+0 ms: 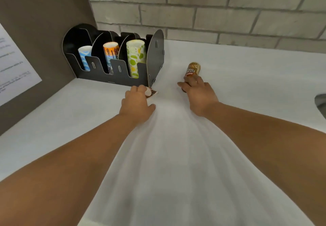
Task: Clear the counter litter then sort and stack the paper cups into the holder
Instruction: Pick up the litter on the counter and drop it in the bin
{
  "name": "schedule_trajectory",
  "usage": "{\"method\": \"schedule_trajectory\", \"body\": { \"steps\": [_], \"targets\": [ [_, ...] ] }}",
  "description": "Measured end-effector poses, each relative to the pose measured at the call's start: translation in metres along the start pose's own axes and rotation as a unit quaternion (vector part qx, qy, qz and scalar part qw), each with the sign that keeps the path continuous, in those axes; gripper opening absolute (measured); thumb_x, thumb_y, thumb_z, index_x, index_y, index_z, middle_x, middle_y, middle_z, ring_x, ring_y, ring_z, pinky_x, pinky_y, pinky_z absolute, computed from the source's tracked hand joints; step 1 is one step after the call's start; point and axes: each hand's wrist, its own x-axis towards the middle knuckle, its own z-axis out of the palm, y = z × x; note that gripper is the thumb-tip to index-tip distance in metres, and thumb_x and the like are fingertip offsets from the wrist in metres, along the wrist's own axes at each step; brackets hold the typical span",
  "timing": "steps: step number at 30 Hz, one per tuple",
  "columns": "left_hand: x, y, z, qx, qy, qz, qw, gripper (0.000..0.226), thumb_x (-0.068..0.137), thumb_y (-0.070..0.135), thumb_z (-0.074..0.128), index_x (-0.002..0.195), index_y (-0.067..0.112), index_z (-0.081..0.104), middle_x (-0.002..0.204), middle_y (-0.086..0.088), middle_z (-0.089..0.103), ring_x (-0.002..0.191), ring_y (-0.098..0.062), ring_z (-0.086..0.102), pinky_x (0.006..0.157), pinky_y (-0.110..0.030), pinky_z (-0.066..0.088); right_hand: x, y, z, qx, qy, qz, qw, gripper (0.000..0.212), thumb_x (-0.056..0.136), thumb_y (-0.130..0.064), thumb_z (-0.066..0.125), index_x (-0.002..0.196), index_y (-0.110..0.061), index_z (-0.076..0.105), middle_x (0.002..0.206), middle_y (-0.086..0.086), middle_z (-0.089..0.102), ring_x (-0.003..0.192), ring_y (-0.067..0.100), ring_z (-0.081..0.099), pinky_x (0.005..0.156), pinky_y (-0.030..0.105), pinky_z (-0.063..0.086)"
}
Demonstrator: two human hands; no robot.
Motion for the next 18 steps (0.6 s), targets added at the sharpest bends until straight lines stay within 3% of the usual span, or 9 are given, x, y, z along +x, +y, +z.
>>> {"method": "schedule_trajectory", "body": {
  "steps": [4, 8, 11, 13, 18],
  "targets": [
    [0.007, -0.006, 0.014, 0.001, 0.014, 0.004, 1.000, 0.051, 0.092, 0.039, 0.058, 0.137, 0.017, 0.045, 0.134, -0.010, 0.043, 0.122, -0.031, 0.040, 0.099, -0.042, 0.039, 0.020, 0.002, 0.005, -0.049, -0.043, -0.006, 0.998, 0.083, 0.084, 0.006, 0.055, 0.152, -0.023, 0.017, 0.161, 0.005, 0.006, 0.148, 0.031, 0.003, 0.111, 0.042, 0.029],
    [0.007, -0.008, 0.017, -0.007, 0.030, 0.029, 0.999, 0.035, 0.096, 0.024, 0.053, 0.130, 0.014, 0.055, 0.127, -0.010, 0.044, 0.116, -0.032, 0.041, 0.097, -0.042, 0.042, 0.031, -0.005, 0.002, -0.132, -0.052, -0.025, 0.990, 0.059, 0.084, 0.003, 0.057, 0.139, -0.011, 0.041, 0.150, 0.013, 0.026, 0.138, 0.036, 0.021, 0.094, 0.042, 0.044],
    [0.001, -0.008, 0.015, -0.021, 0.042, 0.056, 0.997, 0.032, 0.096, 0.015, 0.052, 0.127, 0.013, 0.060, 0.121, -0.011, 0.048, 0.111, -0.032, 0.045, 0.093, -0.042, 0.045, 0.032, -0.005, -0.003, -0.159, -0.042, -0.035, 0.986, 0.049, 0.085, 0.006, 0.053, 0.132, -0.006, 0.046, 0.140, 0.014, 0.035, 0.132, 0.039, 0.028, 0.075, 0.041, 0.048],
    [-0.007, -0.006, 0.012, -0.027, 0.049, 0.067, 0.996, 0.030, 0.096, 0.017, 0.053, 0.125, 0.013, 0.061, 0.117, -0.011, 0.052, 0.107, -0.032, 0.049, 0.087, -0.039, 0.047, 0.025, -0.002, -0.005, -0.147, -0.017, -0.057, 0.987, 0.046, 0.085, 0.006, 0.051, 0.129, -0.007, 0.048, 0.133, 0.013, 0.040, 0.128, 0.040, 0.033, 0.063, 0.037, 0.042],
    [-0.044, 0.008, 0.002, -0.041, 0.089, 0.079, 0.992, 0.028, 0.093, 0.020, 0.055, 0.118, 0.010, 0.061, 0.109, -0.010, 0.060, 0.099, -0.029, 0.055, 0.080, -0.036, 0.046, -0.028, 0.001, -0.029, -0.030, 0.124, -0.083, 0.988, 0.036, 0.080, -0.014, 0.056, 0.116, -0.011, 0.055, 0.114, 0.008, 0.054, 0.105, 0.031, 0.046, 0.060, 0.033, 0.035]
  ]
}}
